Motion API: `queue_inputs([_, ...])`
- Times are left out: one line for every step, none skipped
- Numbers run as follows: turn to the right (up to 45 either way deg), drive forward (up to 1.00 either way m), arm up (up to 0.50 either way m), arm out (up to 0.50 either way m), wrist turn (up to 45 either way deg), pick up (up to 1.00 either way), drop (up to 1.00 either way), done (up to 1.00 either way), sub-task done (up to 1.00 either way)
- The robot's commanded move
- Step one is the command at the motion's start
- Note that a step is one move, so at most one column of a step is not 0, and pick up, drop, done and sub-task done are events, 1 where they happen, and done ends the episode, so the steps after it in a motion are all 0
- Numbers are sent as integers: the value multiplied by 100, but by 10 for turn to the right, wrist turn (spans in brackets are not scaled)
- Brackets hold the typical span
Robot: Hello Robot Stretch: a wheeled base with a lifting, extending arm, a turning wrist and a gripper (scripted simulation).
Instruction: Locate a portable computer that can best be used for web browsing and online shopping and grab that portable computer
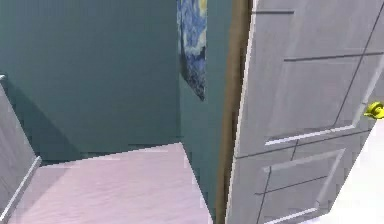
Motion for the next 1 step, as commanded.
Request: queue_inputs([0,35,0,0,0,0,0,0,0])
